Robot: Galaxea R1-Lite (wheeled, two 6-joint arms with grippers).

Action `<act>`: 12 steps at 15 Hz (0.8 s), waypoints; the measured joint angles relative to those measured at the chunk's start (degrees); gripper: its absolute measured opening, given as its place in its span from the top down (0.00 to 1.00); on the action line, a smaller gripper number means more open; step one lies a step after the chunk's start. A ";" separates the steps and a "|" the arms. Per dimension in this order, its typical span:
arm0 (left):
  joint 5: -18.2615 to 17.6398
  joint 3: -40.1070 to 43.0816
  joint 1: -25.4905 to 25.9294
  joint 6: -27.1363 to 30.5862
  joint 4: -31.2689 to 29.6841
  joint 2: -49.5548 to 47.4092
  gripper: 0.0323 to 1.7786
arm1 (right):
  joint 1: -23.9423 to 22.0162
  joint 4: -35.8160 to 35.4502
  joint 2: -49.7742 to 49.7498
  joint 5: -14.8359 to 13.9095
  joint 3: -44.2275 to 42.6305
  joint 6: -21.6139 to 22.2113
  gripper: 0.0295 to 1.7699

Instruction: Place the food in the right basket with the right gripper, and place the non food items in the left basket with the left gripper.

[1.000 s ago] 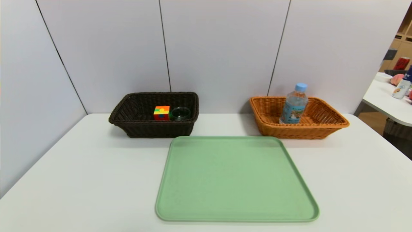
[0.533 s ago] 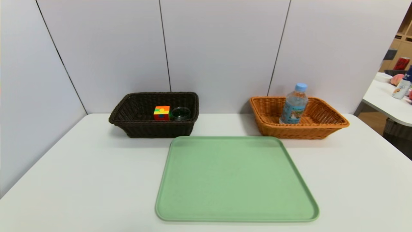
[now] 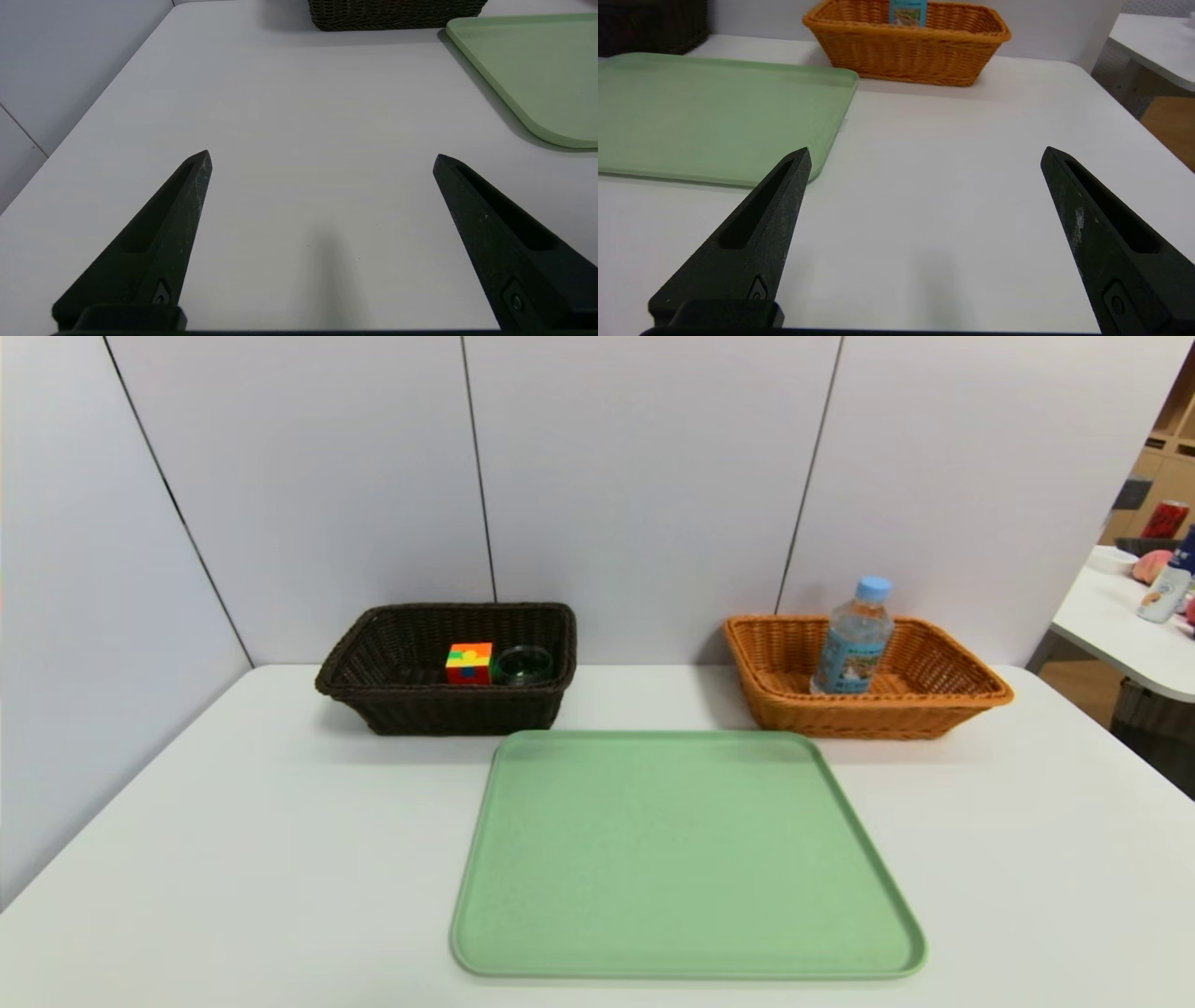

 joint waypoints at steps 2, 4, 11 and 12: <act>0.05 0.02 0.00 -0.06 -0.01 0.00 0.05 | 0.00 0.63 0.00 -0.52 1.13 1.30 0.04; 0.05 0.05 0.00 -0.15 0.00 -0.02 0.05 | 0.06 0.66 0.00 -0.59 1.35 2.51 0.04; 0.11 0.05 0.00 -0.27 0.02 -0.02 0.05 | 0.09 0.49 0.00 -0.52 1.49 3.28 0.04; 0.11 0.07 0.00 -0.29 0.00 -0.02 0.05 | 0.09 0.49 0.00 -0.52 1.49 3.34 0.04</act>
